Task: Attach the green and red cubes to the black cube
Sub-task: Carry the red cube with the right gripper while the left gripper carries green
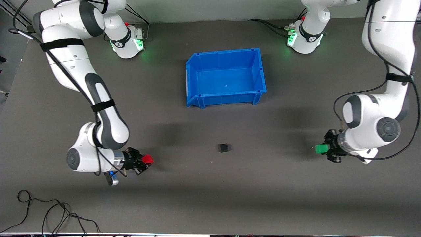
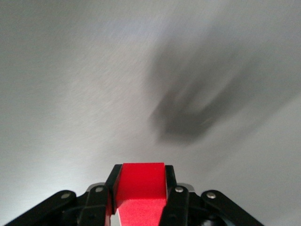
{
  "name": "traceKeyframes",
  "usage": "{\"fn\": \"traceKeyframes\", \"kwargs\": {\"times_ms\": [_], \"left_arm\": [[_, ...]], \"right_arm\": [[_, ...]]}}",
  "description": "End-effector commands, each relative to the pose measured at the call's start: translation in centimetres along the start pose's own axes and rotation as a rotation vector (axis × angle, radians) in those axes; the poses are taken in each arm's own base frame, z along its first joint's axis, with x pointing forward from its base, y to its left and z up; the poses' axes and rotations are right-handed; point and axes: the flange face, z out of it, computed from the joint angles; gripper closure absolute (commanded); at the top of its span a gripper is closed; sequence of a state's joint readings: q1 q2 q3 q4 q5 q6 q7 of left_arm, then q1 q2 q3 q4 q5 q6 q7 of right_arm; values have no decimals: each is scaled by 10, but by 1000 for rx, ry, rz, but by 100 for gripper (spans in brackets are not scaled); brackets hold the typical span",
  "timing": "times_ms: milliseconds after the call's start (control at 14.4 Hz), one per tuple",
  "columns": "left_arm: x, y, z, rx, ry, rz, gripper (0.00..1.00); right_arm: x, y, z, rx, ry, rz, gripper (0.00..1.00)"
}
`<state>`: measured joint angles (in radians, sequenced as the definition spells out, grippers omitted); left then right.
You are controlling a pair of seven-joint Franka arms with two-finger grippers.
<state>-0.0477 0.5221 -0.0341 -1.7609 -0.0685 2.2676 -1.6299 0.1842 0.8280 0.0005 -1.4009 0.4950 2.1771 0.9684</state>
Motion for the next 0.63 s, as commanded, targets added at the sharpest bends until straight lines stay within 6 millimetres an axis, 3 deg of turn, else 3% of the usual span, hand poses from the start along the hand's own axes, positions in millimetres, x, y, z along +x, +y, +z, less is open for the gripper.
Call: {"fn": "traceKeyframes", "kwargs": {"times_ms": [0, 70, 209, 279, 348, 557], "left_arm": [[-59, 19, 7, -9, -4, -95, 100], [-82, 20, 14, -8, -4, -114, 100], [-142, 12, 36, 1, -3, -124, 100], [-161, 10, 44, -3, -7, -148, 100], [-167, 10, 50, -2, -5, -182, 100], [-211, -7, 64, 22, -48, -197, 100]], "right_arm": [[-33, -18, 17, 84, -24, 140, 100], [-56, -25, 27, 94, -19, 146, 100], [-82, -37, 38, 118, -14, 203, 100], [-99, -42, 47, 119, -16, 225, 100], [-114, -48, 53, 135, -14, 254, 100], [-158, -52, 84, 145, -7, 293, 100]]}}
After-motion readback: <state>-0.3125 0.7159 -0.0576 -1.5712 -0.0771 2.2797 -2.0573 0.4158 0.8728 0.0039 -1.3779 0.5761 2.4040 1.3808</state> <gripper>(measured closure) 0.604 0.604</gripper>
